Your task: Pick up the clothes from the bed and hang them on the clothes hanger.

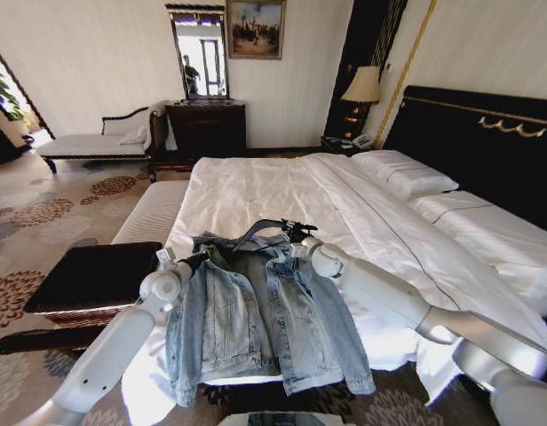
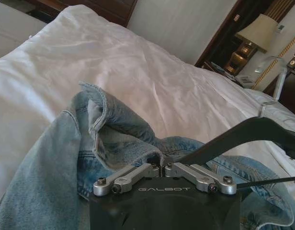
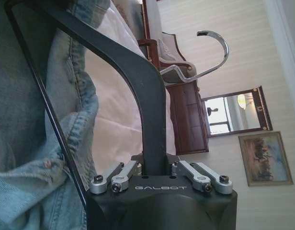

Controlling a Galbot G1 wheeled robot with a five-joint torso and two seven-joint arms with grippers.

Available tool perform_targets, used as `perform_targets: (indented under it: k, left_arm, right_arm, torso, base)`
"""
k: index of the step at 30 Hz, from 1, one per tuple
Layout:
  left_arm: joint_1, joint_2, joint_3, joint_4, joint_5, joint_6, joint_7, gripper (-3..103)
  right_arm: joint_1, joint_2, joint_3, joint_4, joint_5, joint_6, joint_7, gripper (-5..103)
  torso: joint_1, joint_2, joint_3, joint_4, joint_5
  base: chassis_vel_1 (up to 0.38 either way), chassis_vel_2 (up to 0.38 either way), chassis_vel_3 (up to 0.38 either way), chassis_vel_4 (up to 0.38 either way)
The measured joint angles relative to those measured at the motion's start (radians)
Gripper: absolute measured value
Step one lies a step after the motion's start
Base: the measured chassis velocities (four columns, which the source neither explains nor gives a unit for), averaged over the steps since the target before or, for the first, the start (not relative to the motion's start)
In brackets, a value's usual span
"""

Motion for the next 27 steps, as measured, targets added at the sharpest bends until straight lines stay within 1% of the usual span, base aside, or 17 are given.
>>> perform_targets:
  k: [1, 4, 7, 10, 12, 14, 16, 18, 20, 22, 23, 25, 27]
  left_arm:
    - [0.000, 0.000, 0.000, 0.000, 0.000, 0.000, 0.000, 0]
    - [-0.019, -0.003, 0.034, 0.006, 0.029, -0.004, 0.004, 0]
    - [-0.019, -0.002, 0.041, -0.004, 0.032, -0.005, 0.005, 0]
    - [-0.011, 0.012, 0.055, -0.023, 0.071, -0.008, 0.017, 0]
    - [-0.010, 0.015, 0.057, -0.026, 0.076, -0.009, 0.018, 0]
    - [-0.010, 0.026, 0.063, -0.043, 0.084, -0.009, 0.019, 0]
    - [-0.006, 0.036, 0.067, -0.053, 0.098, -0.010, 0.021, 0]
    - [-0.004, 0.040, 0.068, -0.057, 0.108, -0.012, 0.025, 0]
    - [-0.002, 0.052, 0.076, -0.071, 0.141, -0.024, 0.043, 0]
    - [-0.002, 0.054, 0.079, -0.072, 0.151, -0.025, 0.046, 0]
    - [-0.002, 0.056, 0.082, -0.072, 0.163, -0.028, 0.050, 0]
    - [-0.002, 0.059, 0.090, -0.067, 0.196, -0.038, 0.061, 0]
    - [0.001, 0.062, 0.092, -0.064, 0.202, -0.040, 0.064, 0]
  right_arm:
    - [0.000, 0.000, 0.000, 0.000, 0.000, 0.000, 0.000, 22]
    - [0.029, 0.034, -0.053, -0.018, 0.015, -0.024, -0.020, 22]
    - [0.044, 0.051, -0.065, -0.025, 0.026, -0.035, -0.028, 22]
    - [0.096, 0.075, -0.132, -0.031, 0.055, -0.050, -0.046, 22]
    - [0.103, 0.081, -0.144, -0.032, 0.063, -0.055, -0.048, 22]
    - [0.120, 0.122, -0.174, -0.046, 0.101, -0.081, -0.052, 22]
    - [0.132, 0.153, -0.189, -0.057, 0.123, -0.093, -0.057, 22]
    - [0.139, 0.163, -0.199, -0.059, 0.139, -0.099, -0.060, 22]
    - [0.154, 0.192, -0.236, -0.059, 0.204, -0.123, -0.072, 22]
    - [0.159, 0.199, -0.243, -0.061, 0.214, -0.129, -0.074, 22]
    - [0.164, 0.206, -0.250, -0.064, 0.221, -0.133, -0.077, 22]
    - [0.170, 0.224, -0.266, -0.073, 0.231, -0.139, -0.087, 22]
    - [0.170, 0.233, -0.268, -0.077, 0.244, -0.146, -0.084, 22]
  torso:
    - [0.000, 0.000, 0.000, 0.0000, 0.0000]
    - [0.000, 0.000, 0.000, -0.0002, 0.0000]
    - [0.000, 0.000, 0.000, -0.0002, 0.0000]
    - [0.000, 0.000, 0.000, -0.0003, -0.0001]
    - [0.000, 0.000, 0.000, -0.0002, -0.0003]
    - [0.000, 0.000, 0.000, -0.0006, -0.0003]
    - [0.000, 0.000, 0.000, -0.0005, 0.0000]
    - [0.000, 0.000, 0.000, -0.0003, -0.0002]
    - [0.000, 0.000, 0.000, 0.0001, 0.0002]
    - [0.000, 0.000, 0.000, 0.0003, 0.0001]
    - [0.000, 0.000, 0.000, -0.0002, -0.0002]
    - [0.000, 0.000, 0.000, 0.0001, 0.0001]
    - [0.000, 0.000, 0.000, -0.0001, 0.0000]
  base:
    - [0.000, 0.000, 0.000, 0.000]
    - [0.000, 0.000, 0.000, 0.000]
    - [0.000, 0.000, 0.000, 0.000]
    - [0.000, 0.000, 0.000, 0.000]
    - [0.000, 0.000, 0.000, 0.000]
    - [0.000, 0.000, 0.000, 0.000]
    - [0.000, 0.000, 0.000, 0.000]
    - [0.000, 0.000, 0.000, 0.000]
    - [0.000, 0.000, 0.000, 0.000]
    - [0.000, 0.000, 0.000, 0.000]
    - [0.000, 0.000, 0.000, 0.000]
    - [0.000, 0.000, 0.000, 0.000]
    - [0.000, 0.000, 0.000, 0.000]
